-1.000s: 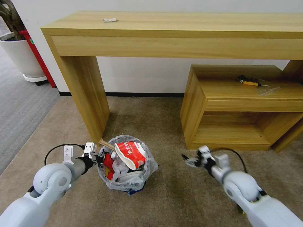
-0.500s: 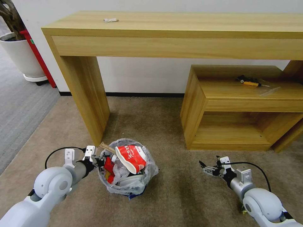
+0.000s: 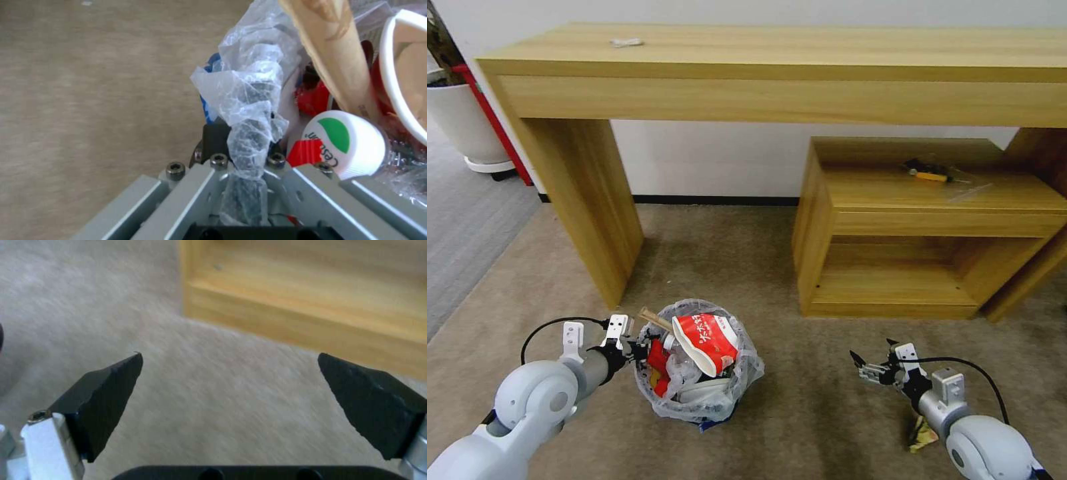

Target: Pick up the trash bin and place the garbage on the floor into it.

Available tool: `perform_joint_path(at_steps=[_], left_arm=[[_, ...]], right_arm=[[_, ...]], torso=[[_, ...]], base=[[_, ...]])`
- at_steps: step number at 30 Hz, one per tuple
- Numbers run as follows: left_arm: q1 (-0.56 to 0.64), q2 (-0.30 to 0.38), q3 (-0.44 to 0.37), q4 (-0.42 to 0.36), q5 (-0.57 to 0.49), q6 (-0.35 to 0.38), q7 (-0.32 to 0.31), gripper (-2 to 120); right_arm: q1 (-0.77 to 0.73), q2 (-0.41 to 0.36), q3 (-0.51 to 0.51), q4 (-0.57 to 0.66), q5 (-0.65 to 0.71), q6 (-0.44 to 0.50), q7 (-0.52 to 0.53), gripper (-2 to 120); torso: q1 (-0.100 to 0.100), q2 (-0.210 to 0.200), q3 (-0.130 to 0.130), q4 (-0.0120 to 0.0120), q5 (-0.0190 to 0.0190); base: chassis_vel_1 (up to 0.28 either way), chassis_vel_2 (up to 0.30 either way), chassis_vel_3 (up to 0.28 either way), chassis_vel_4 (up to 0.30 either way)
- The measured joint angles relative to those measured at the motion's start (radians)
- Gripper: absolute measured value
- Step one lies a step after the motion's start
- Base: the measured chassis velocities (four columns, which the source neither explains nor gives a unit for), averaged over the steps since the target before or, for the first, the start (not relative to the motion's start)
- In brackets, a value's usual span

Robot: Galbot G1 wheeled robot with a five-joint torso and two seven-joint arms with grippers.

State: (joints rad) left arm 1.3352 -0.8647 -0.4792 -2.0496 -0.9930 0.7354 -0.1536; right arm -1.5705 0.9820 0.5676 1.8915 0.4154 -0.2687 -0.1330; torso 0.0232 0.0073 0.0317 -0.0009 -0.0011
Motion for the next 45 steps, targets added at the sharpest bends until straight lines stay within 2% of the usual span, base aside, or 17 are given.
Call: perform_joint_path(at_steps=[1, 8, 13, 19, 24, 29, 31, 33, 35, 36, 43, 45], left_arm=[[0.000, -0.004, 0.004, -0.003, 0.000, 0.000, 0.000, 0], [0.009, -0.009, 0.006, -0.012, 0.004, 0.000, -0.001, 0], [0.027, -0.011, -0.004, -0.016, 0.016, 0.000, 0.000, 0], [0.035, -0.020, 0.001, -0.021, 0.026, 0.000, 0.000, 0], [0.032, -0.019, 0.004, -0.025, 0.025, 0.000, -0.002, 0], [0.031, -0.019, 0.005, -0.026, 0.024, 0.000, -0.002, 0], [0.030, -0.020, 0.005, -0.026, 0.024, 0.000, -0.002, 0], [0.030, -0.020, 0.005, -0.026, 0.024, 0.000, -0.002, 0], [0.028, -0.019, 0.006, -0.027, 0.021, 0.000, -0.002, 0], [0.028, -0.019, 0.006, -0.027, 0.021, 0.000, -0.002, 0], [0.029, -0.017, 0.002, -0.034, 0.016, 0.000, -0.002, 0], [0.030, -0.018, 0.002, -0.034, 0.016, 0.000, -0.002, 0]], right_arm=[[-0.007, 0.007, 0.000, -0.016, -0.001, 0.000, -0.001, 100], [-0.031, 0.041, 0.001, -0.099, 0.003, -0.007, 0.025, 100], [-0.048, 0.053, -0.002, -0.179, 0.067, -0.047, 0.006, 100], [-0.006, 0.080, -0.030, -0.270, 0.090, -0.091, -0.016, 100], [0.041, 0.116, -0.062, -0.327, 0.130, -0.151, 0.046, 100], [0.070, 0.136, -0.076, -0.360, 0.141, -0.166, 0.058, 98], [0.089, 0.151, -0.084, -0.387, 0.150, -0.171, 0.064, 88], [0.095, 0.155, -0.087, -0.395, 0.155, -0.176, 0.068, 84], [0.104, 0.165, -0.091, -0.407, 0.169, -0.187, 0.086, 75], [0.104, 0.165, -0.091, -0.407, 0.169, -0.187, 0.086, 75], [0.100, 0.170, -0.093, -0.394, 0.173, -0.176, 0.128, 44], [0.098, 0.171, -0.094, -0.392, 0.173, -0.174, 0.131, 41]], torso=[[0.000, 0.000, 0.000, 0.0001, 0.0011], [0.000, 0.000, 0.000, -0.0003, 0.0017], [0.000, 0.000, 0.000, 0.0003, 0.0005], [0.000, 0.000, 0.000, 0.0004, 0.0006], [0.000, 0.000, 0.000, 0.0000, 0.0009], [0.000, 0.000, 0.000, 0.0002, 0.0008], [0.000, 0.000, 0.000, 0.0002, 0.0009], [0.000, 0.000, 0.000, 0.0002, 0.0008], [0.000, 0.000, 0.000, 0.0001, 0.0005], [0.000, 0.000, 0.000, 0.0001, 0.0005], [0.000, 0.000, 0.000, 0.0002, 0.0011], [0.000, 0.000, 0.000, 0.0003, 0.0011]], base=[[-0.266, -0.254, 0.236, 0.249], [-0.199, -0.199, 0.204, 0.197], [-0.006, -0.021, 0.020, 0.007], [0.034, 0.026, -0.017, -0.011], [0.000, 0.000, 0.000, 0.000], [0.000, 0.000, 0.000, 0.000], [0.000, 0.000, 0.000, 0.000], [0.000, 0.000, 0.000, 0.000], [0.000, 0.000, 0.000, 0.000], [0.000, 0.000, 0.000, 0.000], [0.000, 0.000, 0.000, 0.000], [0.000, 0.000, 0.000, 0.000]])
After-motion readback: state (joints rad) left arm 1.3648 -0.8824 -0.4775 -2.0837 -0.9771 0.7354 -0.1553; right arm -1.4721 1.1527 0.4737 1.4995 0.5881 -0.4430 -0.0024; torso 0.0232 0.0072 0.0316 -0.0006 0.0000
